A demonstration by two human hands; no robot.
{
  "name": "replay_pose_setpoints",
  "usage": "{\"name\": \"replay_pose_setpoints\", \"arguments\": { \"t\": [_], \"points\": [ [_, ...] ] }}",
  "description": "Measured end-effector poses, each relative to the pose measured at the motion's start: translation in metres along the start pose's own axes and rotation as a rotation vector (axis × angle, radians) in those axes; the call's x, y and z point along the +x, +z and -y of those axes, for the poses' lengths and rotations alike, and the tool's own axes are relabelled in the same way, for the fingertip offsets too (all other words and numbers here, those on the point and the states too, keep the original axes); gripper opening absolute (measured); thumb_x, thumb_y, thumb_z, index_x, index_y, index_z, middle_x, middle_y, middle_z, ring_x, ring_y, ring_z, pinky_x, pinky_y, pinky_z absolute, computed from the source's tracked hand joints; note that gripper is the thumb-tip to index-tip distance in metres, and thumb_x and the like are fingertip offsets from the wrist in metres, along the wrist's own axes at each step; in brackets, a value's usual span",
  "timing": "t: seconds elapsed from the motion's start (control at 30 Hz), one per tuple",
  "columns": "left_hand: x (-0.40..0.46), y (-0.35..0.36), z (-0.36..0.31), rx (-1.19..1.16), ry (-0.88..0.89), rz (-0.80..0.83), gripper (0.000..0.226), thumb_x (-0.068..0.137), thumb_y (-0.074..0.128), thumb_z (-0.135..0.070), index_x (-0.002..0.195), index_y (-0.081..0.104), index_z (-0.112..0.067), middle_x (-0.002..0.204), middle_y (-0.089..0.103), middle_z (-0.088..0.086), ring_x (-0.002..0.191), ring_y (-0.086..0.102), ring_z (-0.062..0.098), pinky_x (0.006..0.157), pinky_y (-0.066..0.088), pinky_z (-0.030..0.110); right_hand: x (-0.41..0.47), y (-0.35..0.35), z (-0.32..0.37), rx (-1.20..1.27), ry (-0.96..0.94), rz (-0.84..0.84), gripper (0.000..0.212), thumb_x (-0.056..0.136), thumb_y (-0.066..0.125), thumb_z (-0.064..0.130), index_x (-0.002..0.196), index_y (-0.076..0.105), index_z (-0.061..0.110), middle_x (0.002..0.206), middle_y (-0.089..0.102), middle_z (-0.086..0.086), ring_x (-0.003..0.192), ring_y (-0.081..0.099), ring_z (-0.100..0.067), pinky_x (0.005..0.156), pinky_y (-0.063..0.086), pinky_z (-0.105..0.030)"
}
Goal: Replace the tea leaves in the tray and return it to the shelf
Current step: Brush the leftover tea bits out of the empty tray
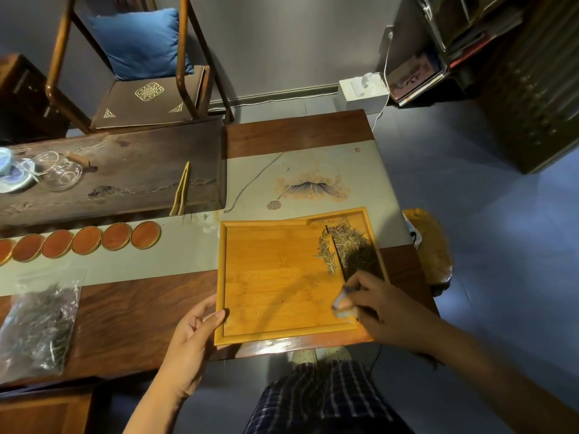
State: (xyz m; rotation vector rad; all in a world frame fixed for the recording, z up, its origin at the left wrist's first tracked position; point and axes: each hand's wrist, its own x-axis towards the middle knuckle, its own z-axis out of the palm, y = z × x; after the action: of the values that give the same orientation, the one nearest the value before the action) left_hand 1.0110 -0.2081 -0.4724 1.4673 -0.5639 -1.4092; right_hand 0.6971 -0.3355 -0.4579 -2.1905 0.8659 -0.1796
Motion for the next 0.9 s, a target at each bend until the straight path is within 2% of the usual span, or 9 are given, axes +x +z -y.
{"name": "replay_pose_setpoints", "arguments": {
  "t": [0.07,0.13,0.2,0.4,0.47,0.57,0.73,0.83,0.9],
  "points": [
    [0.0,0.001,0.001,-0.005,-0.006,0.002,0.042,0.084,0.054,-0.01,0.125,0.058,-0.003,0.116,0.071,0.016,0.102,0.07,0.027,0.081,0.059,0.028,-0.001,0.007,0.007,-0.019,-0.014,-0.014,0.026,0.094,0.047,0.018,0.115,0.063,0.019,0.108,0.045,0.006,0.079,0.047,0.001,0.063,0.043,-0.022],
    [0.001,0.003,0.002,-0.002,-0.021,0.015,0.042,0.084,0.054,-0.011,0.126,0.058,-0.005,0.117,0.07,0.017,0.104,0.069,0.029,0.083,0.058,0.03,0.008,0.018,0.023,0.026,0.003,-0.093,0.026,0.096,0.047,0.018,0.117,0.062,0.021,0.117,0.05,0.0,0.092,0.049,0.004,0.075,0.042,-0.015],
    [0.001,0.008,0.003,0.013,-0.032,0.028,0.043,0.085,0.054,-0.012,0.128,0.057,-0.005,0.118,0.069,0.018,0.106,0.068,0.032,0.087,0.057,0.033,0.022,0.034,0.044,0.044,0.01,-0.171,0.026,0.094,0.05,0.014,0.114,0.065,0.02,0.121,0.053,-0.007,0.103,0.055,-0.017,0.086,0.046,-0.027],
    [0.001,0.019,0.003,0.044,-0.007,0.034,0.045,0.087,0.055,-0.012,0.131,0.054,-0.005,0.119,0.068,0.02,0.109,0.066,0.037,0.095,0.053,0.046,0.047,0.067,0.076,-0.125,-0.086,-0.117,0.038,0.095,0.044,0.014,0.131,0.048,0.022,0.128,0.037,-0.005,0.098,0.052,-0.027,0.075,0.051,-0.044],
    [0.001,0.016,0.003,0.041,-0.021,0.024,0.045,0.087,0.055,-0.013,0.132,0.053,-0.007,0.12,0.068,0.02,0.109,0.066,0.036,0.095,0.052,0.048,0.046,0.063,0.069,-0.121,-0.076,-0.145,0.036,0.093,0.047,0.012,0.128,0.053,0.02,0.125,0.042,-0.005,0.096,0.054,-0.025,0.074,0.052,-0.041],
    [0.0,0.011,0.005,0.022,-0.038,0.013,0.044,0.086,0.056,-0.014,0.13,0.056,-0.01,0.118,0.07,0.017,0.102,0.069,0.032,0.085,0.058,0.037,0.037,0.054,0.044,-0.04,-0.007,-0.199,0.032,0.089,0.055,0.006,0.119,0.063,0.014,0.116,0.055,-0.008,0.092,0.058,-0.018,0.076,0.053,-0.029],
    [0.0,0.008,0.007,0.036,-0.026,-0.001,0.046,0.084,0.057,-0.016,0.13,0.055,-0.009,0.121,0.069,0.016,0.112,0.064,0.035,0.099,0.049,0.046,0.023,0.03,0.005,-0.015,0.289,-0.267,0.034,0.094,0.051,0.011,0.127,0.057,0.015,0.122,0.045,-0.005,0.094,0.054,-0.012,0.074,0.041,-0.014],
    [0.002,0.01,0.007,0.037,-0.013,0.022,0.045,0.086,0.055,-0.017,0.131,0.055,-0.01,0.123,0.067,0.016,0.111,0.065,0.031,0.098,0.05,0.043,0.035,0.031,0.03,0.023,0.217,-0.295,0.033,0.093,0.052,0.007,0.123,0.061,0.014,0.122,0.048,-0.007,0.104,0.052,-0.018,0.086,0.043,-0.024],
    [0.003,0.015,0.007,0.039,0.006,0.034,0.044,0.088,0.054,-0.017,0.132,0.054,-0.009,0.124,0.067,0.015,0.115,0.064,0.032,0.1,0.048,0.044,0.041,0.042,0.058,0.107,0.06,-0.273,0.029,0.089,0.054,0.007,0.115,0.066,0.009,0.111,0.053,-0.005,0.102,0.052,-0.012,0.084,0.044,-0.032]
  ]
}}
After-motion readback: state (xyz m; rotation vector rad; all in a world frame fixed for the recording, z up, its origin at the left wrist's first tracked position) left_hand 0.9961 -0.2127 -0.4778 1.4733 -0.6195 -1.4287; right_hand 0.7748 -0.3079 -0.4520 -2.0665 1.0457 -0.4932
